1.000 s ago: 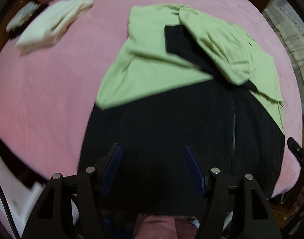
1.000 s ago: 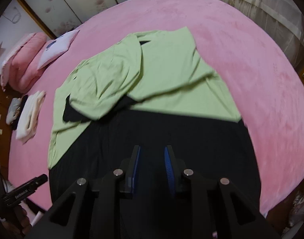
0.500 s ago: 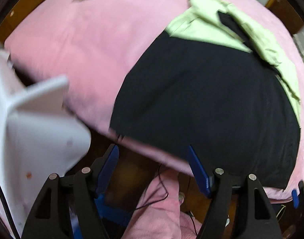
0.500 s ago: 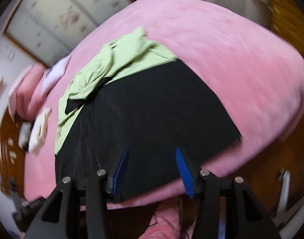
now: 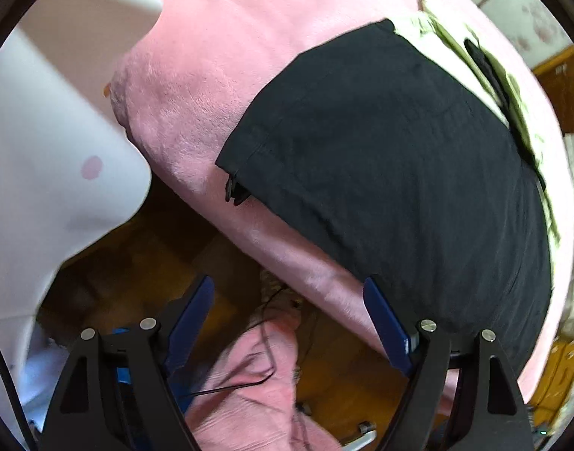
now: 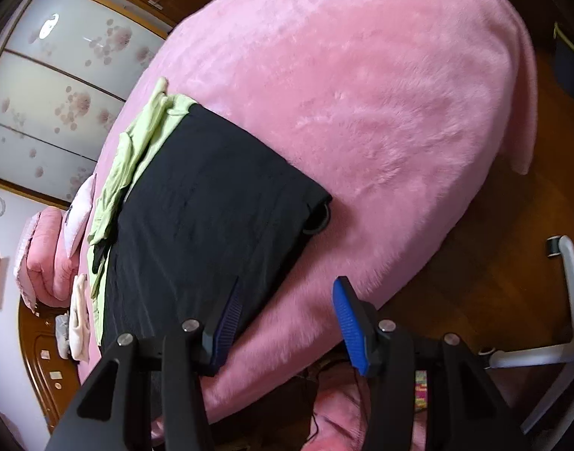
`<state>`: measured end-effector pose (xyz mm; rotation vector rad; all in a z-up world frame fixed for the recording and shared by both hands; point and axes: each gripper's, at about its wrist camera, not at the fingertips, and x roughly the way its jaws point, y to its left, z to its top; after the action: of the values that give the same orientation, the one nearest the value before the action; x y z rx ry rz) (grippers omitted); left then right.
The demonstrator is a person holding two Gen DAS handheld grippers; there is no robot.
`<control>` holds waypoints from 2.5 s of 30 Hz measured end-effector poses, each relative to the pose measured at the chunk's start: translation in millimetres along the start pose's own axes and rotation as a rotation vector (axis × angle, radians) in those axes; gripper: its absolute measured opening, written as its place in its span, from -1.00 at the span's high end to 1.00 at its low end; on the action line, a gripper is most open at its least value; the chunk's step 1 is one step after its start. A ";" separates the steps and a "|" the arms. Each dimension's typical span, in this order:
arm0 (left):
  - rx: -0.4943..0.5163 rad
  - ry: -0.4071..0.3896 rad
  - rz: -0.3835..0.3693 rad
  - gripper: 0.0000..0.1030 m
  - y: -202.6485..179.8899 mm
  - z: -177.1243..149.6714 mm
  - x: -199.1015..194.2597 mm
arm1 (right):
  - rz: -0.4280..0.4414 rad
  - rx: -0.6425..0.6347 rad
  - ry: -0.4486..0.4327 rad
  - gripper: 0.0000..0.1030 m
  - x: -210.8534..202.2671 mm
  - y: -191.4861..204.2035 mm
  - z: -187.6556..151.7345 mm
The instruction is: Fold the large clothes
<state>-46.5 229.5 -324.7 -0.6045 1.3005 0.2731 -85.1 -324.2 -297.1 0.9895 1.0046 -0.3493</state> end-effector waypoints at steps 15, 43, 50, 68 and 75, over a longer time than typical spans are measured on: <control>-0.235 -0.082 -0.180 -0.57 39.1 8.4 30.1 | 0.067 0.076 -0.056 -0.10 23.5 19.3 6.3; -0.063 -0.033 -0.266 0.80 -86.8 67.8 -71.8 | 0.224 -0.127 0.082 0.86 -28.9 140.2 69.1; -0.066 -0.166 -0.305 0.89 -136.5 135.9 -145.0 | 0.315 -0.120 0.028 0.87 -54.4 179.6 115.8; 0.041 -0.222 -0.379 0.91 -309.7 360.2 -149.7 | 0.374 0.030 -0.075 0.87 -0.5 332.7 257.1; 0.079 -0.191 -0.316 0.91 -348.5 409.9 -78.8 | 0.281 0.006 -0.088 0.87 63.2 362.3 290.1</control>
<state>446.5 185.5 -99.5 -0.6884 1.0101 0.0181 342.6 -356.2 -108.8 1.0956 0.7725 -0.1611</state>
